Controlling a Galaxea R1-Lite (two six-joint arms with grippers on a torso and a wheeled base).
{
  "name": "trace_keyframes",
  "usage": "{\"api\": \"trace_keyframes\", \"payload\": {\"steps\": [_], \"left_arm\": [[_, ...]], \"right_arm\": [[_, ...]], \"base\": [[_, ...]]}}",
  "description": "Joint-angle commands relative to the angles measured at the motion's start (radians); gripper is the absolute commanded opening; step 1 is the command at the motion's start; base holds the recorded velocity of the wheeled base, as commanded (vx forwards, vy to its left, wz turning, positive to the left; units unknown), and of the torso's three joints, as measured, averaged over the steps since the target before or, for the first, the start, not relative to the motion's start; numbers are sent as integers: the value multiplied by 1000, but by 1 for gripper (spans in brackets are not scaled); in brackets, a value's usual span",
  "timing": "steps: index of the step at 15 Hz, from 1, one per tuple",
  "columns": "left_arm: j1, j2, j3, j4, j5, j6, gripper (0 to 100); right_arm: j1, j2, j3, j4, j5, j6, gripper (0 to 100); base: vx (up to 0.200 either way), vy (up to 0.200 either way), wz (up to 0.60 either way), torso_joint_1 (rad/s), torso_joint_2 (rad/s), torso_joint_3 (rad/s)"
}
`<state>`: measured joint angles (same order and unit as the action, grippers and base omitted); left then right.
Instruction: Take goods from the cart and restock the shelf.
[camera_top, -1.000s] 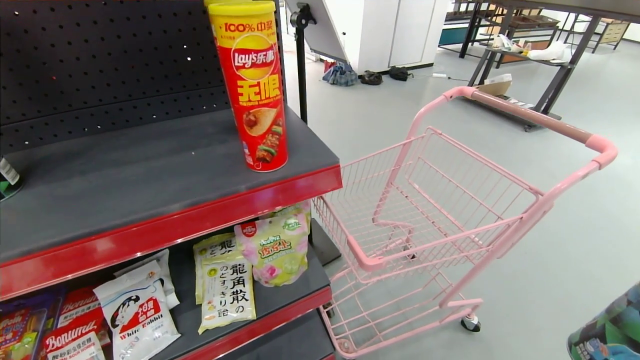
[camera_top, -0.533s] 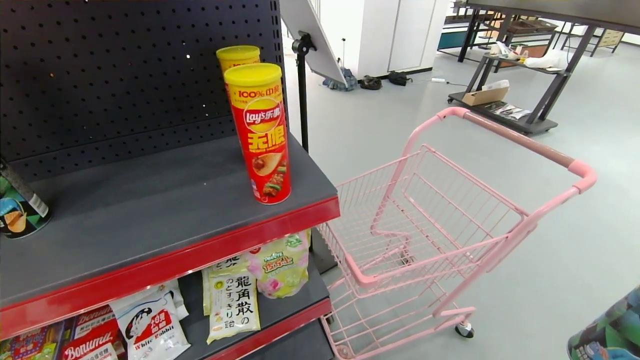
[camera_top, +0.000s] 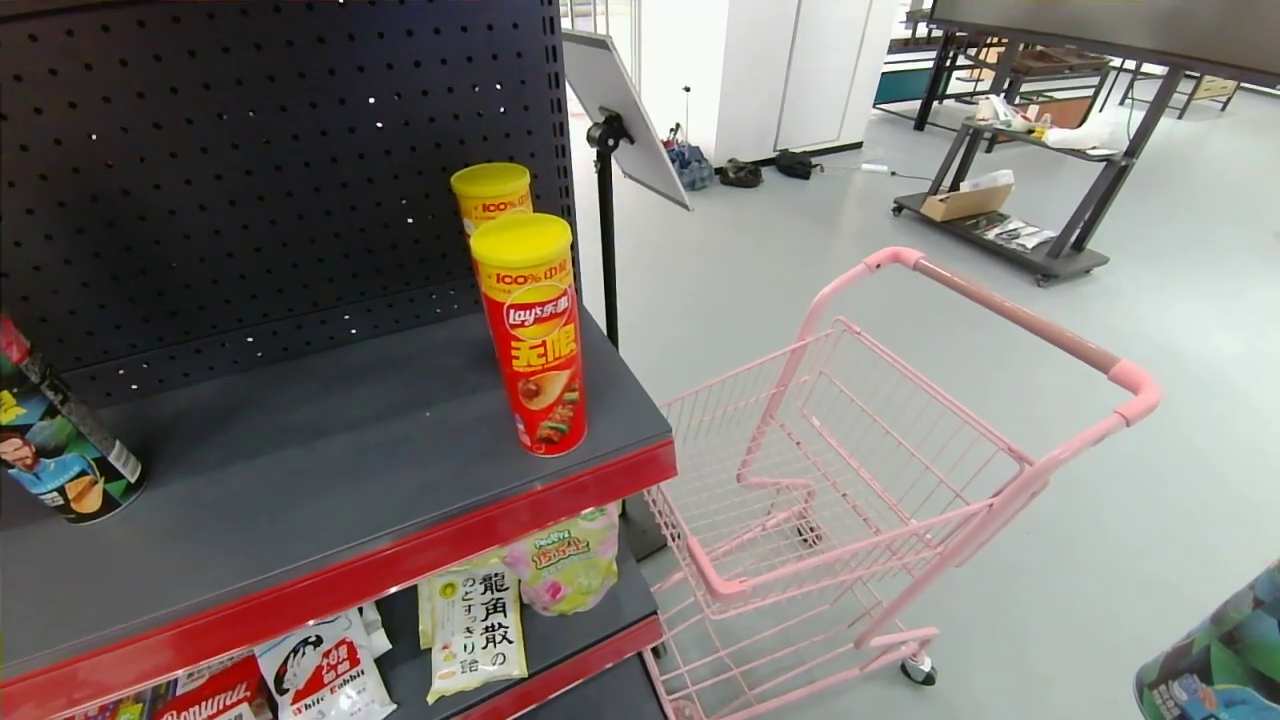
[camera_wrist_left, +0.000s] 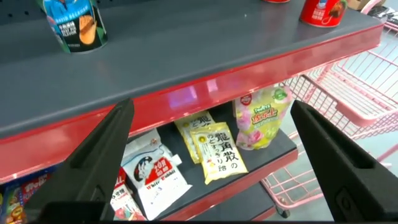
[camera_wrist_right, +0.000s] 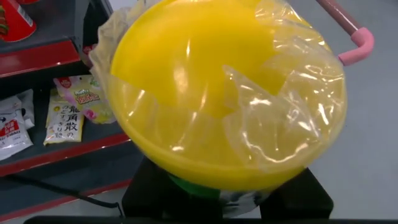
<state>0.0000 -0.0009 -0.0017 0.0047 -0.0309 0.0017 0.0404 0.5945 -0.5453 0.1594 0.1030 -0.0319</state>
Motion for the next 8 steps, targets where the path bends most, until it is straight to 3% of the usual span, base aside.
{"api": "trace_keyframes", "payload": {"steps": [1,2,8], "left_arm": [[0,1,0,0,0,0,100],[0,1,0,0,0,1,100],[0,1,0,0,0,3,100]], "right_arm": [[-1,10,1,2,0,0,0],[-2,10,2,0,-3,0,0],[-1,8,7,-1,0,-2,0]], "base": [[0,0,0,139,-344,-198],[0,0,0,51,-90,-71],[0,0,600,13,-10,-6]]}}
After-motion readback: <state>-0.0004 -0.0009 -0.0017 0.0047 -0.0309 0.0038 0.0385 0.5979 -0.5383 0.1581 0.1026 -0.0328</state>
